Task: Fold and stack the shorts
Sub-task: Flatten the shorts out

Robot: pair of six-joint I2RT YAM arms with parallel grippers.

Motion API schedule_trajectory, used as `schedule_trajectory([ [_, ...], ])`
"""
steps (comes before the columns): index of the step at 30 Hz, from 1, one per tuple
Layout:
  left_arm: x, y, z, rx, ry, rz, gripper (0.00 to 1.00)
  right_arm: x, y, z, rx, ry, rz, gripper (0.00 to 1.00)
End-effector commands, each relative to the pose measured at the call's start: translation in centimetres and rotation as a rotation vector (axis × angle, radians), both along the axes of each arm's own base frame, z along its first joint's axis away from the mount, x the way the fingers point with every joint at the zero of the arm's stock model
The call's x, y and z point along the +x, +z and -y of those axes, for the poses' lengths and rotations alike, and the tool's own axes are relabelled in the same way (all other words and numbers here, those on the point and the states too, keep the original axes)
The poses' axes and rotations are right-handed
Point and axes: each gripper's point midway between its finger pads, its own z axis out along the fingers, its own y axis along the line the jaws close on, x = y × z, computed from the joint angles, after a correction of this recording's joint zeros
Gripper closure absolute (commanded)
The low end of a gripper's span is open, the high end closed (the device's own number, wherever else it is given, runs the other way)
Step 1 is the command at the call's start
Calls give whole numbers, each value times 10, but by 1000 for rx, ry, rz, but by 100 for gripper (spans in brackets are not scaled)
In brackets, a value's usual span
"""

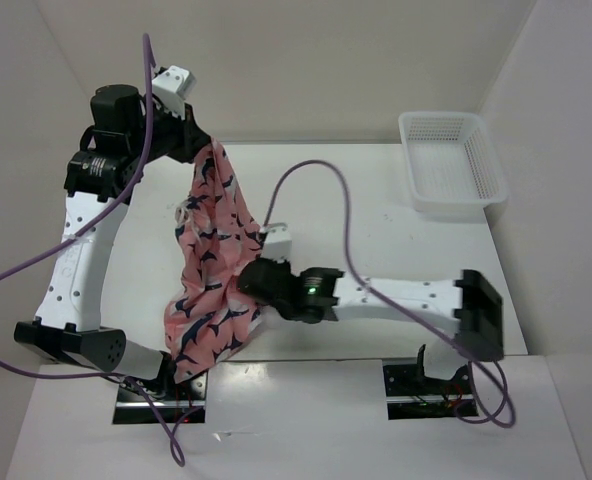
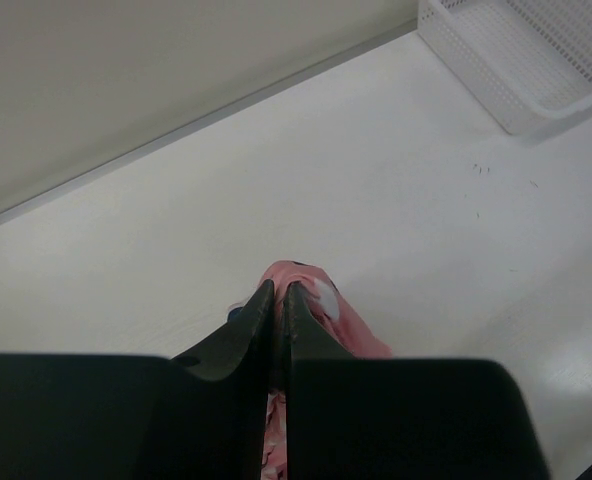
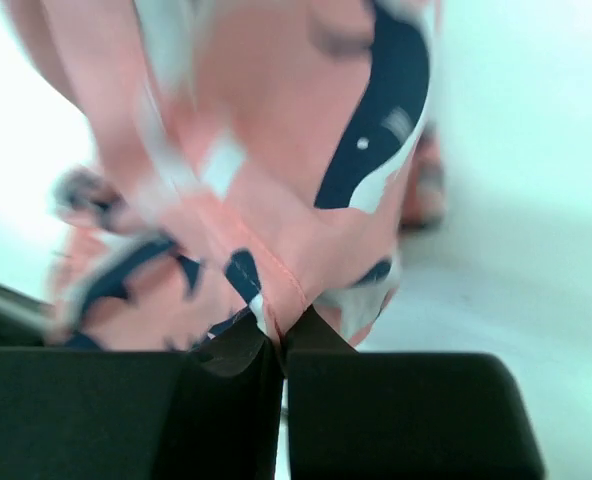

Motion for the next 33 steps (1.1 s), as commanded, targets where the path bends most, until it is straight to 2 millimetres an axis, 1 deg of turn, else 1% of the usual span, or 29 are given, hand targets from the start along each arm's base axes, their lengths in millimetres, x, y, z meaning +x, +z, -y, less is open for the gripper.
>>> schedule_trajectory([
  [1,-7,37,-2,-18,-10,115,100,20,55,57,87,-158,74,99],
  [2,-7,37,-2,-18,-10,115,100,21,82,73,142,-180,97,99],
  [3,-9,45,-1,-24,-20,137,100,26,98,84,169,-195,122,99],
  [4,-10,51,-1,-26,-21,153,100,33,111,99,182,-224,145,99],
  [5,-15,62,0,-33,-31,184,100,36,140,118,218,-233,192,99],
  [6,-20,70,1,-37,-40,205,100,41,156,135,222,-262,227,99],
  [7,-22,80,2,-42,-49,234,100,46,188,147,274,-282,270,99],
  [8,-30,103,1,-50,-50,300,100,52,217,173,292,-313,330,99],
  [9,-34,114,0,-54,-54,327,100,53,250,186,338,-321,376,99],
  [10,-40,128,1,-59,-65,367,100,56,272,204,330,-339,434,99],
  [11,-45,143,0,-63,-66,412,100,53,293,214,351,-345,469,99],
  [12,-57,172,-3,-70,-67,492,100,46,330,233,404,-364,520,99],
  [14,-76,201,-6,-76,-67,572,100,38,363,254,408,-362,578,99],
  [15,-99,234,-8,-85,-68,673,100,31,391,269,452,-367,610,99],
  [16,-107,246,-11,-88,-57,706,100,28,403,274,465,-367,629,99],
  [17,-122,260,-13,-92,-58,748,100,20,427,290,504,-371,668,99],
  [19,-149,289,-22,-104,-19,843,100,12,449,306,548,-378,710,99],
  [20,-162,298,-26,-109,-6,875,100,5,467,320,596,-389,739,99],
  [21,-175,306,-29,-114,3,907,100,3,476,321,587,-372,765,99],
  [22,-179,310,-31,-118,17,922,100,1,483,324,595,-361,781,99],
  [23,-193,316,-33,-122,17,951,100,-6,498,337,613,-368,813,99],
  [24,-201,318,-34,-123,17,963,100,-2,500,331,592,-363,815,99],
  [26,-213,325,-36,-127,17,995,100,-6,513,337,613,-357,837,99],
  [27,-224,329,-37,-130,17,1016,100,-4,511,333,592,-352,838,99],
  [28,-223,329,-38,-132,28,1016,100,-4,516,334,614,-358,847,99],
  [30,-238,333,-42,-138,40,1040,100,-3,517,333,602,-357,860,99],
  [31,-238,333,-42,-138,41,1040,100,0,516,332,588,-370,861,99],
  [32,-243,335,-44,-141,50,1049,100,0,517,337,587,-391,868,99],
  [33,-243,335,-44,-141,50,1049,100,-2,520,344,596,-409,876,99],
])
